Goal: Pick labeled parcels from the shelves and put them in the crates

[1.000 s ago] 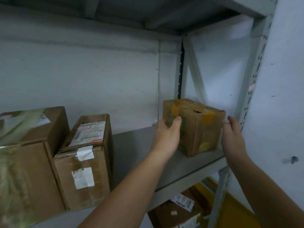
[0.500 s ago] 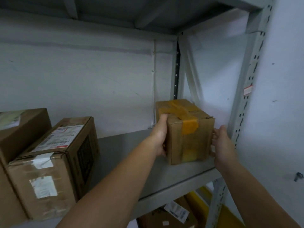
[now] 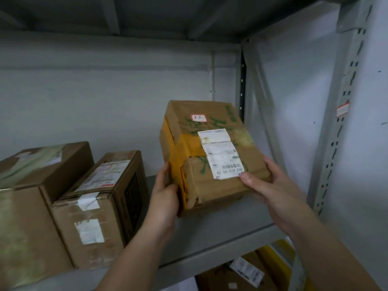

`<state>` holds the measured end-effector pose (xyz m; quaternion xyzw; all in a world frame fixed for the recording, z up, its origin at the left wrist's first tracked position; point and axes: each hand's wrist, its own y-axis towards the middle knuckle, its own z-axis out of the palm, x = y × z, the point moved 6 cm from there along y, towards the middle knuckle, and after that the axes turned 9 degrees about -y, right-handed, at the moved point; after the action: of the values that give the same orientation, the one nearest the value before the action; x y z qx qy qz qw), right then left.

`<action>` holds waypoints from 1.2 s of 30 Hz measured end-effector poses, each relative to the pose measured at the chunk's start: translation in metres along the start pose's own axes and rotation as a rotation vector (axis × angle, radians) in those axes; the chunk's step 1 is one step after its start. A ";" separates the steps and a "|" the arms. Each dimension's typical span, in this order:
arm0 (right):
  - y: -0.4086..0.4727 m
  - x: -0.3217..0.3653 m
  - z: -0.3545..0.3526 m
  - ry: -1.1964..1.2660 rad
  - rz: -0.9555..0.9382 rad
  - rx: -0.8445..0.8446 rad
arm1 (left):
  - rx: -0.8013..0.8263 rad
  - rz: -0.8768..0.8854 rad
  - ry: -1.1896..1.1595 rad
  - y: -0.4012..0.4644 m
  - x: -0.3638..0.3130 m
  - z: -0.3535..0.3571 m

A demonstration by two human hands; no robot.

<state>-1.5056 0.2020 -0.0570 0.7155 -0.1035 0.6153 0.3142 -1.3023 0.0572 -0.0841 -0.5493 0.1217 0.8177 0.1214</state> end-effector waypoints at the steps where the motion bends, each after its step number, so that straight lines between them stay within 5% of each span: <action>1: -0.005 0.005 0.005 -0.015 -0.042 -0.015 | 0.004 -0.004 -0.032 -0.002 -0.003 -0.002; 13: -0.039 0.018 0.020 -0.083 -0.154 -0.055 | 0.096 -0.040 0.011 -0.024 -0.007 -0.005; 21: 0.024 -0.006 -0.038 -0.081 0.106 -0.222 | 0.212 -0.282 0.235 0.005 0.009 0.057; 28: 0.058 -0.043 -0.075 -0.127 0.158 -0.194 | 0.222 -0.278 0.222 0.028 0.061 0.101; 31: 0.040 -0.042 -0.081 -0.247 0.118 -0.241 | 0.090 -0.124 0.242 0.014 0.057 0.091; 33: 0.013 -0.045 -0.090 -0.315 0.034 -0.375 | 0.029 0.189 0.285 -0.022 0.045 0.075; 36: -0.051 -0.069 -0.109 -0.276 -0.184 -0.621 | 0.284 0.550 0.297 -0.100 0.060 0.052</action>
<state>-1.5822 0.2879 -0.1335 0.6685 -0.2622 0.4210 0.5542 -1.3360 0.1729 -0.1269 -0.5866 0.3944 0.7058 -0.0472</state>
